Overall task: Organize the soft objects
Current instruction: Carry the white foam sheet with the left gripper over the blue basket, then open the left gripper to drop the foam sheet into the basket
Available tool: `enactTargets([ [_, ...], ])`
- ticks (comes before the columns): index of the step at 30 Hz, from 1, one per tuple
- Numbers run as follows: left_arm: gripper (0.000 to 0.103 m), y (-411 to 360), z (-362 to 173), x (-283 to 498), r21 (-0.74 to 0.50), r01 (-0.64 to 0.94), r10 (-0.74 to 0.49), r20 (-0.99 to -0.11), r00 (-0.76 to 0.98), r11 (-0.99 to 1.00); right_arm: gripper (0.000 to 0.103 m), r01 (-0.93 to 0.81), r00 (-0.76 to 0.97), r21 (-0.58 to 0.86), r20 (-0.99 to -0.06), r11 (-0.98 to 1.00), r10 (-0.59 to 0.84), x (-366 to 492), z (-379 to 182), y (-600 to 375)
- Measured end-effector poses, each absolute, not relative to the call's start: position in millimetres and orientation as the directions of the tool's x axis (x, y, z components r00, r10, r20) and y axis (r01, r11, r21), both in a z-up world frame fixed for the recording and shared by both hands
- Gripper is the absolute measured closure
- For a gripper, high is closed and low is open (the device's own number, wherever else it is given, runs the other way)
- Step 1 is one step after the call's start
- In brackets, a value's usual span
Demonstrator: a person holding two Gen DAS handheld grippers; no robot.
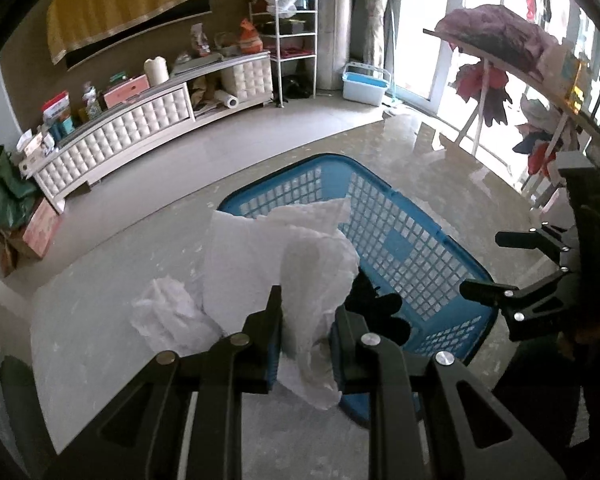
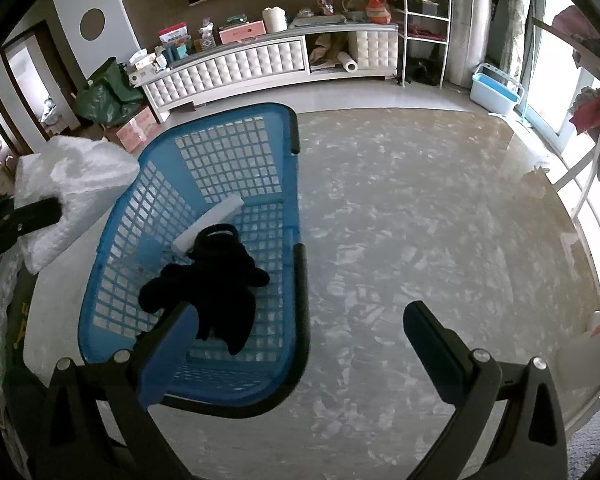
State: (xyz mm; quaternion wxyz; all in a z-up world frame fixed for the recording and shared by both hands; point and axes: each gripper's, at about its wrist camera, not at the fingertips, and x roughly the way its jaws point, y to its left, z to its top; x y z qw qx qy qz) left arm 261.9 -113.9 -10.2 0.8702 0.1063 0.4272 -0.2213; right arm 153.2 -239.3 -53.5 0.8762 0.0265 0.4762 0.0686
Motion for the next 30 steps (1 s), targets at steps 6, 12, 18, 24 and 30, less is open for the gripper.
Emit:
enactTargets([
  [6,0.085,-134,-22,274,0.032,0.511,-0.282,-0.803,0.525,0.859,0.0,-0.089,0.537,0.122,-0.83,0.989,0.151,156,-55,-239],
  [12,0.085,-146,-36,288,0.03,0.545,-0.295,-0.815,0.498,0.838,0.0,-0.088,0.554,0.085,-0.824,0.993,0.119,159,-58,-236],
  [18,0.085,-171,-52,298,0.087,0.588,-0.271,-0.827,0.493,0.804,0.0,-0.085,0.562,0.102,-0.817,0.991,0.132,162,-62,-240],
  [24,0.085,-184,-72,308,0.094,0.614,-0.256,-0.852,0.457,0.784,0.0,-0.083,0.559,0.119,-0.816,0.989,0.145,165,-65,-241],
  [30,0.084,-193,-82,308,0.093,0.64,-0.254,-0.867,0.429,0.763,0.0,-0.088,0.552,0.136,-0.818,0.987,0.162,167,-67,-241],
])
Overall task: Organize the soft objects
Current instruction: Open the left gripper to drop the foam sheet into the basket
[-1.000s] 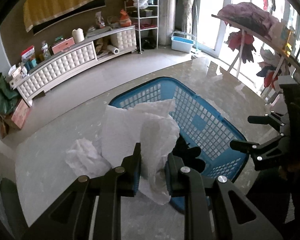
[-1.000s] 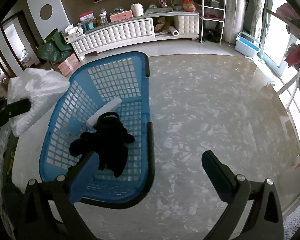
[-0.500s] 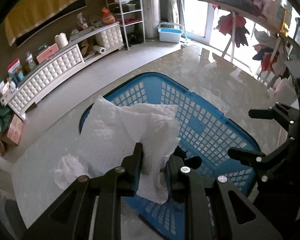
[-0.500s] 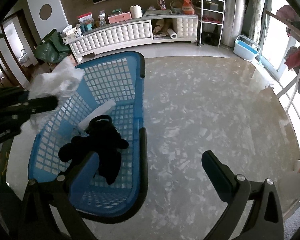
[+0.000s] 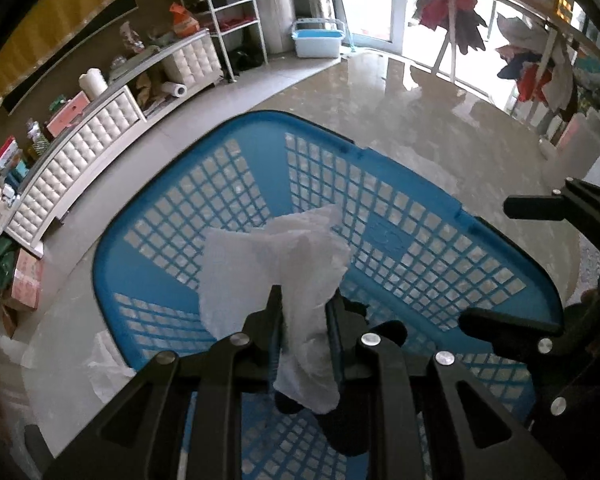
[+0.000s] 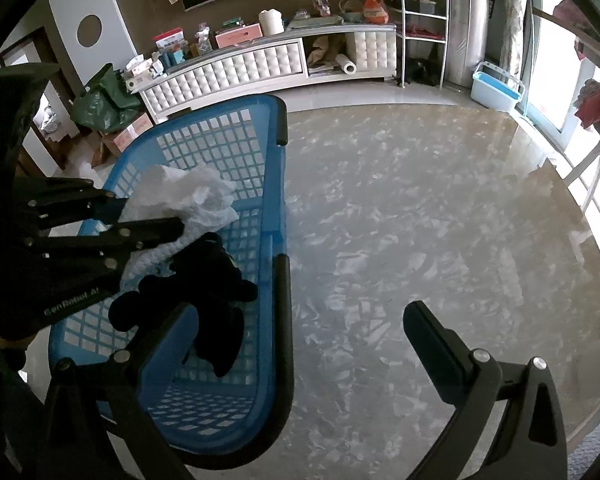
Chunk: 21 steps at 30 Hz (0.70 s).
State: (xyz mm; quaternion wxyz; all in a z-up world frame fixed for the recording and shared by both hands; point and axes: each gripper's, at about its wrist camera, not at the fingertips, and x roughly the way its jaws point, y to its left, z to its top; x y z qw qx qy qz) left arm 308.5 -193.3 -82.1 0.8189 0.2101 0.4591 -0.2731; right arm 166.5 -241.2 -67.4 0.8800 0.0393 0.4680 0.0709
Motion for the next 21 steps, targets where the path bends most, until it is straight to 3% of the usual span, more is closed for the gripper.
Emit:
enactTargets([
  [8,0.08,-198.1,-87.2,310.0,0.08,0.656,-0.256,-0.88,0.4,0.751,0.0,-0.077,0.55,0.163,-0.816,0.984,0.179,167.0,-66.2,-247.2],
  [13,0.063,-198.6,-88.6,309.7,0.076,0.655,-0.256,-0.883,0.395,0.751,0.0,-0.075,0.548,0.169,-0.816,0.983,0.182,166.7,-65.8,-247.1],
  [15,0.046,-197.9,-89.6,309.6,0.065,0.654,-0.257,-0.886,0.385,0.754,0.0,-0.075,0.548,0.172,-0.816,0.982,0.185,166.0,-64.9,-247.2],
  [17,0.036,-198.3,-89.8,309.3,0.052,0.659,-0.265,-0.89,0.372,0.751,0.0,-0.072,0.548,0.177,-0.815,0.982,0.187,164.4,-63.3,-248.7],
  [21,0.027,-197.2,-83.6,306.8,0.049,0.656,-0.274,-0.883,0.381,0.753,0.0,-0.068,0.55,0.182,-0.814,0.981,0.19,162.7,-60.2,-249.6],
])
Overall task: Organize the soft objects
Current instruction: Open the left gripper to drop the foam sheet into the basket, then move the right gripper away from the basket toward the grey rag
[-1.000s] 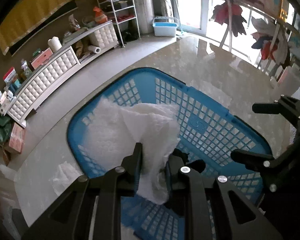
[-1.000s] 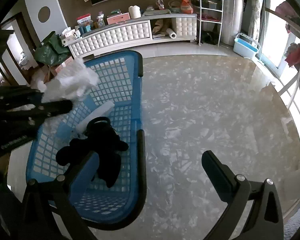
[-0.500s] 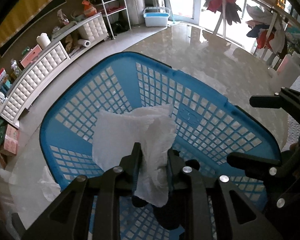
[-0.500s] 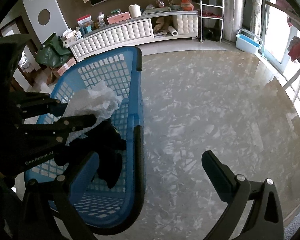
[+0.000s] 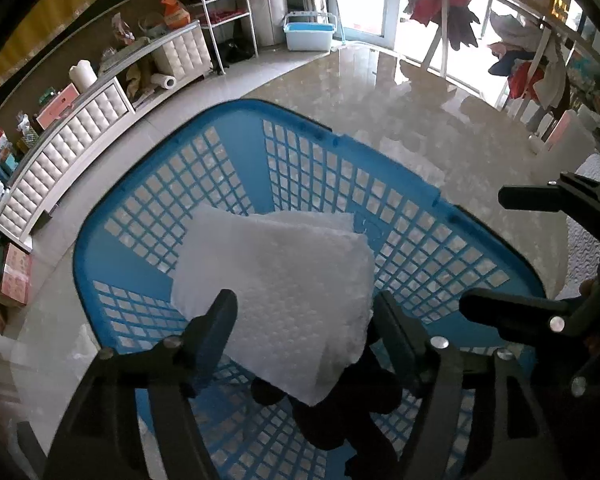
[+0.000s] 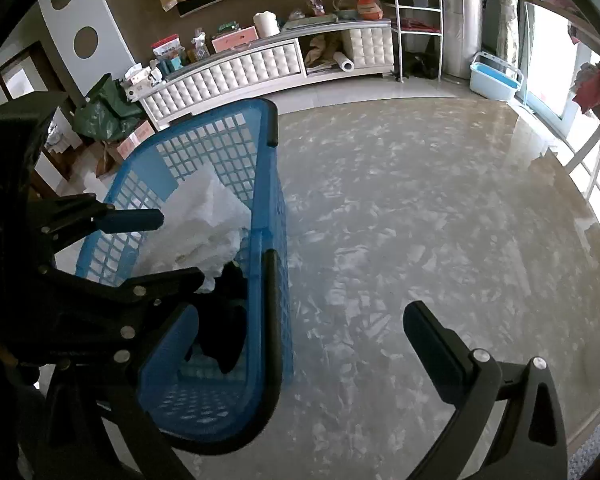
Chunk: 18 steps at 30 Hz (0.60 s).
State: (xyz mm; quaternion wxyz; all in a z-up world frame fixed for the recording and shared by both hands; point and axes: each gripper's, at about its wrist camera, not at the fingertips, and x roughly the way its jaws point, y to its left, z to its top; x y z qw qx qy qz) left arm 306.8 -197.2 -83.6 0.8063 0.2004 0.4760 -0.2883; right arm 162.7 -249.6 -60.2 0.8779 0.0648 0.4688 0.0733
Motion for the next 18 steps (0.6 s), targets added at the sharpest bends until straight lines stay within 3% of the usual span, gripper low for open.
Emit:
enactTargets([
  [11,0.023,-182,-54,283,0.031,0.628,-0.303,-0.857,0.417,0.777,0.0,-0.068,0.559,0.172,-0.809,0.983,0.18,149,-47,-249],
  [18,0.013,-162,-37,265,0.043,0.567,-0.275,-0.843,0.463,0.823,0.0,-0.079,0.583,0.159,-0.794,0.984,0.175,138,-32,-244],
])
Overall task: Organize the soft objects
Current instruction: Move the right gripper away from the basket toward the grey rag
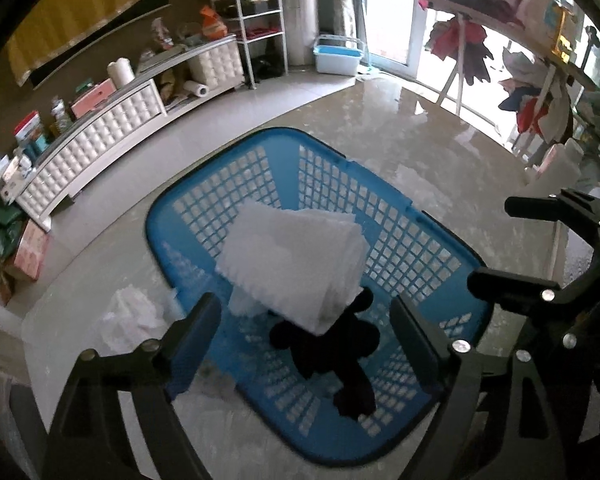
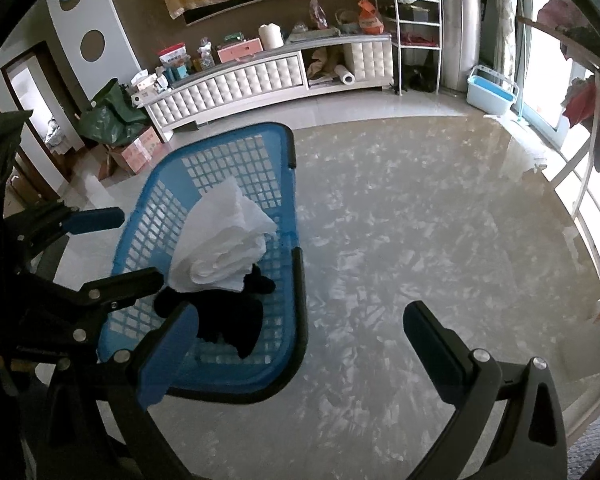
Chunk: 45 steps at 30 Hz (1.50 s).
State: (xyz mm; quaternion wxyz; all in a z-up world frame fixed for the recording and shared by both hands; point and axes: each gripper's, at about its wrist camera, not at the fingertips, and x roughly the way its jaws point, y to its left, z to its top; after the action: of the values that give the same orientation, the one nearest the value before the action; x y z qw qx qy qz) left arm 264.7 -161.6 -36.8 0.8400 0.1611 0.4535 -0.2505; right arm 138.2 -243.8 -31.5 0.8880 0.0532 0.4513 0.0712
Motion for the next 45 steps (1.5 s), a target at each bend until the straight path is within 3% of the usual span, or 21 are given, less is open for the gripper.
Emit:
enactTargets([
  [4,0.009,-148,-24,250,0.05,0.536,-0.265,-0.828,0.494,0.843,0.0,-0.086,0.594,0.153,-0.786,0.984,0.174,131,-24,-237],
  [6,0.0,-142,-19,244,0.046,0.522,-0.265,-0.821,0.505,0.852,0.0,-0.094,0.597,0.149,-0.783,0.984,0.175,127,-22,-232],
  [23,0.0,-82,2,198,0.033,0.444,-0.256,-0.778,0.573,0.896,0.0,-0.166,0.606,0.109,-0.773,0.98,0.188,111,-6,-192],
  [45,0.0,20,-10,174,-0.028,0.311,-0.22,-0.767,0.602,0.95,0.0,-0.315,0.575,0.053,-0.784,0.948,0.235,127,-16,-101],
])
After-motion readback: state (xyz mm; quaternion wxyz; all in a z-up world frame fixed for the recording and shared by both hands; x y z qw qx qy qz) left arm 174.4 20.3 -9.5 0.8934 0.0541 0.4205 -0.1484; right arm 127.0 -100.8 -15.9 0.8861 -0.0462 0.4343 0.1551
